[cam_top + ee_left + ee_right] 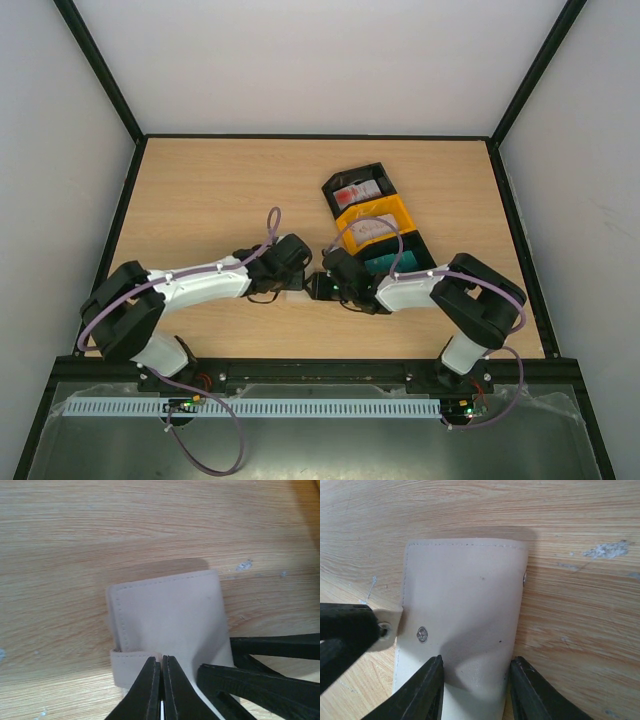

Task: Put the credit cards into the card holder
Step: Close the card holder at the center of the board.

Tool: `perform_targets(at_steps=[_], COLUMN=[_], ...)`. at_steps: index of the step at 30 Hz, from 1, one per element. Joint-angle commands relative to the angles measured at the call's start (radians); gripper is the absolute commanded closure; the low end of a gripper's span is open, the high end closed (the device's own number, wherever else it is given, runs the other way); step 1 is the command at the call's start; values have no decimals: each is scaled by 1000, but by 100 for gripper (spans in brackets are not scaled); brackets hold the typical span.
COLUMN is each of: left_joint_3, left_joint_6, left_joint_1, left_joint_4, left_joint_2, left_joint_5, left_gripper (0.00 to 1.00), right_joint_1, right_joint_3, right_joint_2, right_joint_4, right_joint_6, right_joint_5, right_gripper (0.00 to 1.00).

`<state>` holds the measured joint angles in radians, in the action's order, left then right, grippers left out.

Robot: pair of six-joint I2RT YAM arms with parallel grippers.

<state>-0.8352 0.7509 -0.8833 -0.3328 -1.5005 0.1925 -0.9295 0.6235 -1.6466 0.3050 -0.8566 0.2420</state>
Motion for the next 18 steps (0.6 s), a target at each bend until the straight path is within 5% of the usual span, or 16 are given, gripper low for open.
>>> perform_targets(at_steps=[1, 18], left_joint_3=[17, 9], left_joint_6=[-10, 5], left_joint_1=[-6, -6], left_joint_4=[71, -13], left_joint_2=[-25, -11], left_joint_5=[-68, 47], left_gripper=[97, 97], right_joint_1=[-3, -3], right_joint_3=[-33, -23], right_joint_2=[-39, -49], right_joint_4=[-30, -35], right_joint_6=[-16, -14], right_joint_5=[32, 31], right_gripper=[65, 65])
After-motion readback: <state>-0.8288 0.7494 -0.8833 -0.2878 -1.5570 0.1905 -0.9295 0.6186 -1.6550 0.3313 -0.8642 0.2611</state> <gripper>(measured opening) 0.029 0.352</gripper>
